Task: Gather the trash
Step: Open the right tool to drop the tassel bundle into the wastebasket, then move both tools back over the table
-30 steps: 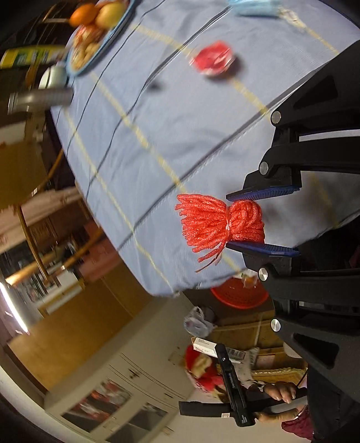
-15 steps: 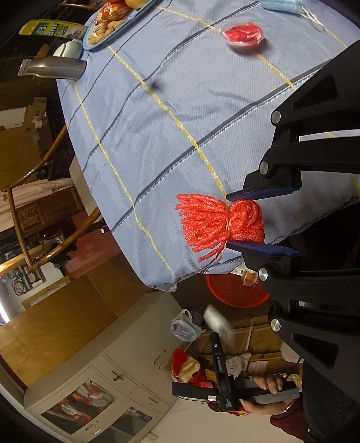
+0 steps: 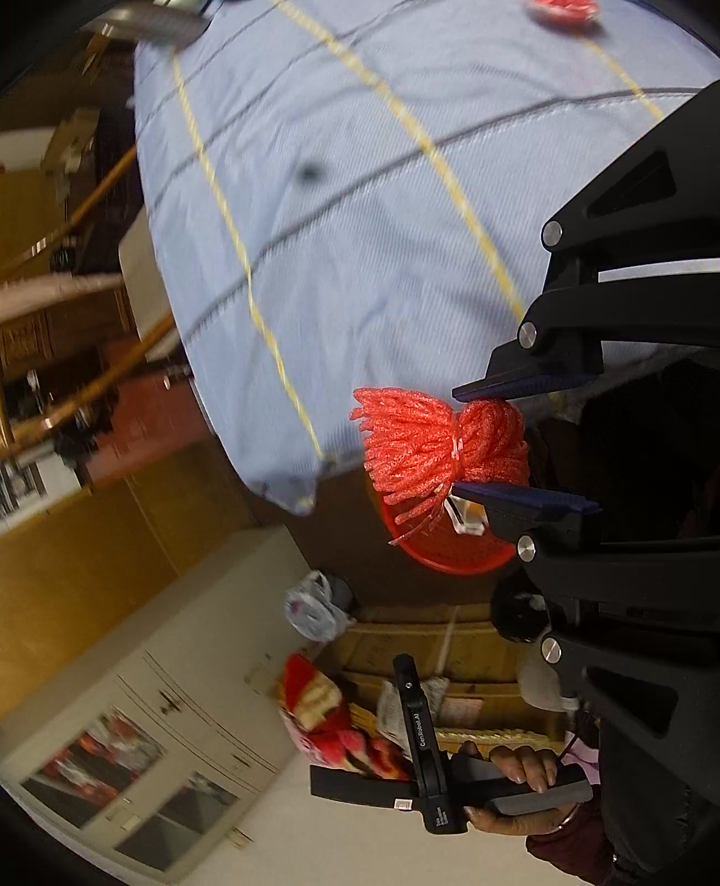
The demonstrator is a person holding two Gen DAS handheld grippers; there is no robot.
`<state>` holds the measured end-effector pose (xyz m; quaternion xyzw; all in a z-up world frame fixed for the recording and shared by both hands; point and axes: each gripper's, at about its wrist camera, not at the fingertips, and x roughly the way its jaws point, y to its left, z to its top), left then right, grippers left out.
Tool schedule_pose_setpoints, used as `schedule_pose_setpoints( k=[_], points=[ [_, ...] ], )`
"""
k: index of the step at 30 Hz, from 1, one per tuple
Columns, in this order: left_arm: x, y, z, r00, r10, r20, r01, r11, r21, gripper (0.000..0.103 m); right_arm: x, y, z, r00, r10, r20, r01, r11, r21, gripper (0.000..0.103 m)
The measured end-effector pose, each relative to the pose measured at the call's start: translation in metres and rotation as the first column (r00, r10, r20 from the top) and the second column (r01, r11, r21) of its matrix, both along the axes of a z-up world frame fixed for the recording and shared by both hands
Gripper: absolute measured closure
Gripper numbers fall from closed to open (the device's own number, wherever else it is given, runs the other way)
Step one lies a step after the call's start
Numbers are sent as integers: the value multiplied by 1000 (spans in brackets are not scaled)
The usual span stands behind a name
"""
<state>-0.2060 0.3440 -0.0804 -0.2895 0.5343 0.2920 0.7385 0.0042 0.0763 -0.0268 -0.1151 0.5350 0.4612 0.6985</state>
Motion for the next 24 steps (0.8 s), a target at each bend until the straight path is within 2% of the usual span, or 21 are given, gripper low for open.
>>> schedule_pose_setpoints(
  k=[8,14,15,16,17,20,24],
  points=[
    [-42,6,5,997,79,-6,-79,997,7,35,-24,67,-10,983,178,-32,-178,984,-4,74],
    [-67,19,5,990,140,-7,-140,990,9,35,-45,131,-11,949,313,-36,-313,950,0,72],
    [-70,22,5,989,151,-9,-151,989,11,35,-47,139,-10,946,322,-37,-323,947,5,69],
    [-72,25,4,987,161,-11,-161,987,11,35,-47,148,-10,942,332,-43,-332,943,10,60],
    [-76,29,4,986,167,-11,-167,986,9,35,-48,157,-9,941,336,-44,-336,942,15,56],
    [-76,37,2,984,177,-9,-177,984,-1,35,-46,170,-5,940,339,-35,-339,941,15,55],
    [-64,42,1,988,155,1,-155,988,-8,35,-38,164,-2,950,310,-26,-310,951,-1,55]
  ],
)
